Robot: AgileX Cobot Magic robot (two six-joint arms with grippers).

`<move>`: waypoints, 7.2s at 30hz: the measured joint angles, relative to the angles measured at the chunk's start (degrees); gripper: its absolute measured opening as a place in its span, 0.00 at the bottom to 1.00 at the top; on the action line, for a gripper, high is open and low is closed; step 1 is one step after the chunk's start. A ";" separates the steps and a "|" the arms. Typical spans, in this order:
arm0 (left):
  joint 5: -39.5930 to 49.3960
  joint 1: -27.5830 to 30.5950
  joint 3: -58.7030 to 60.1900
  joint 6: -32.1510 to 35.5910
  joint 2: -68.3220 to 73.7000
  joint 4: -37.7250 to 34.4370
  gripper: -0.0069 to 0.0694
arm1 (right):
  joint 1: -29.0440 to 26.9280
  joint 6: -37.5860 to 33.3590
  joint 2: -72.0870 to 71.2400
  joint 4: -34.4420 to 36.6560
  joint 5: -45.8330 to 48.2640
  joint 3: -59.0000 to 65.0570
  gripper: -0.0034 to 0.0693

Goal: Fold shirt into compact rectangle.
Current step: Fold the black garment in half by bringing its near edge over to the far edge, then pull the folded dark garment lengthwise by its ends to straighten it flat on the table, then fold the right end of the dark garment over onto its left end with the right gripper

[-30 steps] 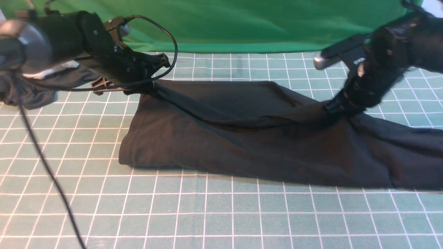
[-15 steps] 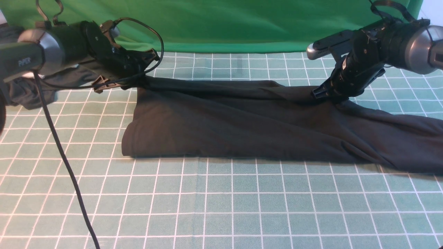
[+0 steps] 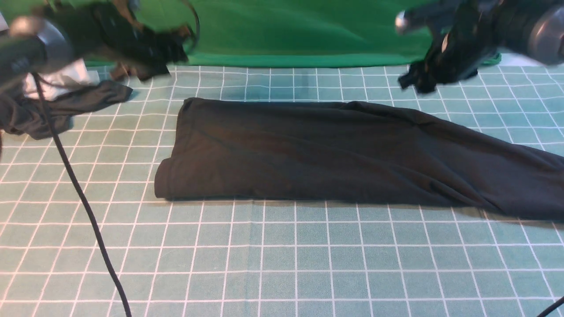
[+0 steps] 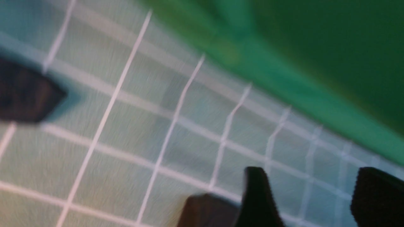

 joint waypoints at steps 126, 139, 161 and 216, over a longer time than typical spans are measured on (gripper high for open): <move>15.25 -6.86 37.49 10.11 -14.23 3.46 0.12 | -33.13 -16.31 -18.60 21.36 4.83 36.36 0.08; 15.44 -6.90 61.89 14.15 -29.23 -4.32 0.12 | -33.22 -9.48 -32.58 11.05 14.75 44.21 0.08; 23.73 -11.33 54.50 21.19 -31.93 -14.57 0.65 | -39.05 -1.23 -41.77 -4.01 21.55 43.06 0.08; 27.33 -2.97 24.27 21.94 -31.93 -5.01 0.11 | 37.71 16.70 -17.62 23.27 -6.42 28.59 0.73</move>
